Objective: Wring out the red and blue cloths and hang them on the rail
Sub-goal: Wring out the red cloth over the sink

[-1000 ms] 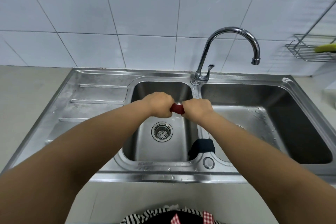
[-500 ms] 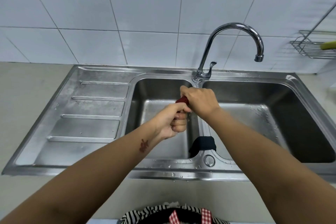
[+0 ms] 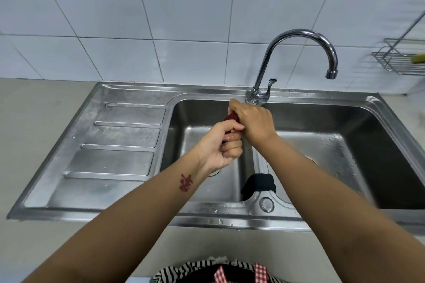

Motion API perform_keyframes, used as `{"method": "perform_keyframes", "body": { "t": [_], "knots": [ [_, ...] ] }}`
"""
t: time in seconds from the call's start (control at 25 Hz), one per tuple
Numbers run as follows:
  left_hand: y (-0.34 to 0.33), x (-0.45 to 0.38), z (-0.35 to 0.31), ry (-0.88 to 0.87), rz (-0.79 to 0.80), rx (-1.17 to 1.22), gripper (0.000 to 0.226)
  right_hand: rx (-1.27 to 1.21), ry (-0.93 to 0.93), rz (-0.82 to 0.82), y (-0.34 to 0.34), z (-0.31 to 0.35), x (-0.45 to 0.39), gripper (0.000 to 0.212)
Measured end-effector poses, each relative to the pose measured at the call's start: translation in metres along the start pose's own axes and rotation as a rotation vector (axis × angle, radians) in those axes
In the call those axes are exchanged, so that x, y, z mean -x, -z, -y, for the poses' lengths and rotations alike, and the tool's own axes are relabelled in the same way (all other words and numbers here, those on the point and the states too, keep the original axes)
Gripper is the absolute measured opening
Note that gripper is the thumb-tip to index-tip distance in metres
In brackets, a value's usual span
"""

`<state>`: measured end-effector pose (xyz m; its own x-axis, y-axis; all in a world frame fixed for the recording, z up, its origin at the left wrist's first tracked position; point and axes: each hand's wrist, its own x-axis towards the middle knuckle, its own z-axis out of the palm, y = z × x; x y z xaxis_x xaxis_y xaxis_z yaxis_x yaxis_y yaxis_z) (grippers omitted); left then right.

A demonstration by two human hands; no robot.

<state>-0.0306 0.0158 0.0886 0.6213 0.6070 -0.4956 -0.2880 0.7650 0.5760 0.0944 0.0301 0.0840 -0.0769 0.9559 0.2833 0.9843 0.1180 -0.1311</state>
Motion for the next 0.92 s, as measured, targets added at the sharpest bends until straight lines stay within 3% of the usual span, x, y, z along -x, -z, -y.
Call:
{"method": "perform_keyframes", "body": {
  "t": [0.08,0.16,0.2,0.28,0.36,0.44,0.56,0.68,0.8,0.92],
  "knots": [
    [0.013,-0.008,-0.004,-0.01,-0.08,-0.311,0.027,0.065,-0.073,0.205,-0.004,-0.004,0.0,0.016],
    [0.028,-0.015,-0.013,-0.041,-0.136,-0.793,0.01,0.004,-0.213,0.401,-0.011,-0.01,0.002,0.02],
    [0.034,-0.019,-0.019,-0.057,-0.156,-1.081,0.016,-0.06,-0.278,0.498,-0.014,-0.012,0.003,0.022],
    [0.046,-0.029,-0.031,-0.131,-0.226,-1.63,0.03,-0.279,-0.343,0.752,-0.021,-0.013,0.005,0.032],
    [0.052,-0.034,-0.038,-0.273,-0.337,-1.964,0.035,-0.652,-0.445,0.954,-0.018,-0.01,0.007,0.041],
    [0.058,-0.036,-0.04,-0.417,-0.338,-2.086,0.032,-0.956,-0.594,1.066,-0.006,-0.01,0.007,0.048],
    [0.068,-0.035,-0.043,-0.673,-0.234,-2.142,0.033,-1.128,-0.613,1.176,0.002,-0.022,0.009,0.047],
    [0.07,-0.032,-0.048,-0.945,-0.125,-2.149,0.027,-1.355,-0.562,1.192,0.004,-0.029,0.015,0.035],
    [0.059,-0.028,-0.058,-1.183,-0.062,-2.172,0.021,-1.694,-0.628,1.127,0.002,-0.019,0.023,0.035],
    [0.05,-0.025,-0.069,-1.284,-0.058,-2.222,0.024,-1.83,-0.681,1.068,-0.002,-0.001,0.027,0.016]
  ]
}}
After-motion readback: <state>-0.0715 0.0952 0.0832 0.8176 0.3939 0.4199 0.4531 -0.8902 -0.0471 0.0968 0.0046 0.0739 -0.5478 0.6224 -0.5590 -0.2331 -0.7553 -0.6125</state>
